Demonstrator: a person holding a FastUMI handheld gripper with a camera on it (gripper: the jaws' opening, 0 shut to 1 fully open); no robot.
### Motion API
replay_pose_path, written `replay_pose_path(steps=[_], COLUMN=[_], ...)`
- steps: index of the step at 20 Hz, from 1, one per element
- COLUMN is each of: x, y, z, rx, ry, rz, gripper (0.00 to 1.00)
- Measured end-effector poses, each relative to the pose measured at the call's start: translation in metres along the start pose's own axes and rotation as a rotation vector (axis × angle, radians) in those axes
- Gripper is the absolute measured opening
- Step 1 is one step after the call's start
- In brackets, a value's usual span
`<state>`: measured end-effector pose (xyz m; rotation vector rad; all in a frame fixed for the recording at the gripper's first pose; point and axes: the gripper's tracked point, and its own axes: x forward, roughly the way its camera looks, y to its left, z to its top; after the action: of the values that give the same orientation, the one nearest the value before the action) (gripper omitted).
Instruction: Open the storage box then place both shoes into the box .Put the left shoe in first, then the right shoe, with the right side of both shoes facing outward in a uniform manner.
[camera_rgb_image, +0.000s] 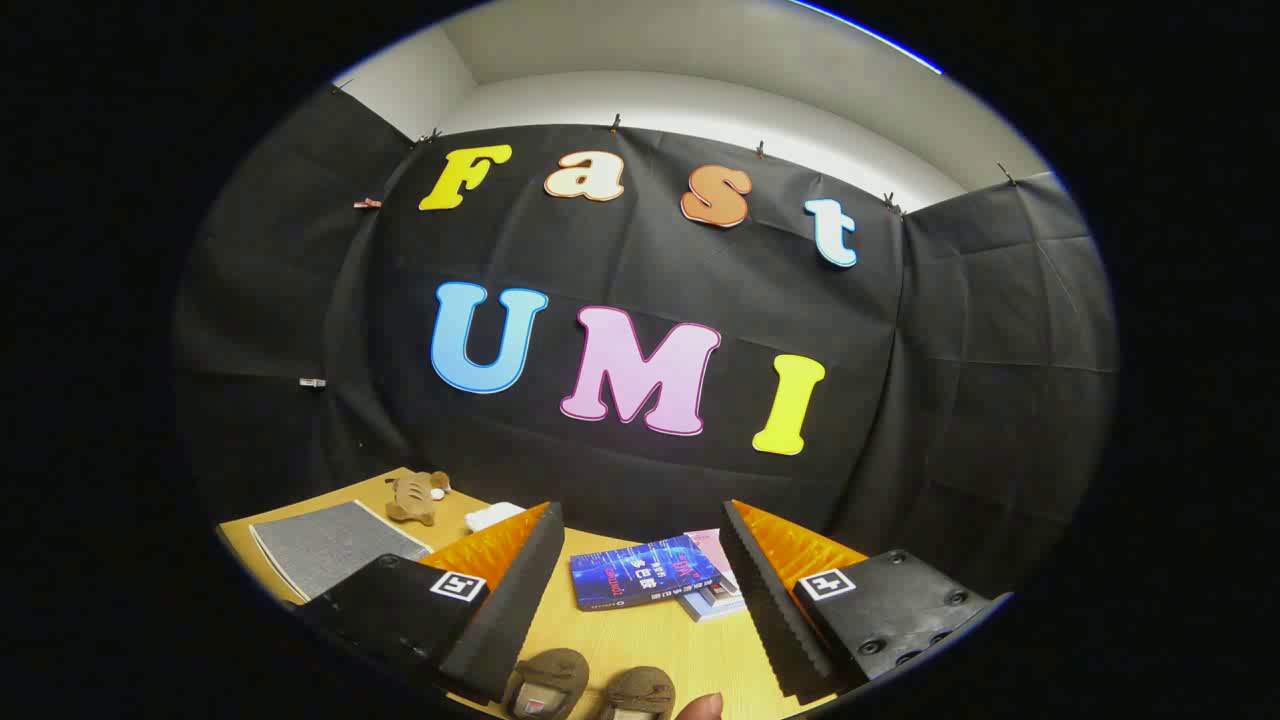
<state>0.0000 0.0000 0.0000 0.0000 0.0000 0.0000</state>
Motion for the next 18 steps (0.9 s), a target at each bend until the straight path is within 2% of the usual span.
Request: replay_pose_path(steps=[18], x=[0.004], y=[0.033], z=[0.001], rx=[0.006], ry=[0.011], rz=[0.069], gripper=[0.97])
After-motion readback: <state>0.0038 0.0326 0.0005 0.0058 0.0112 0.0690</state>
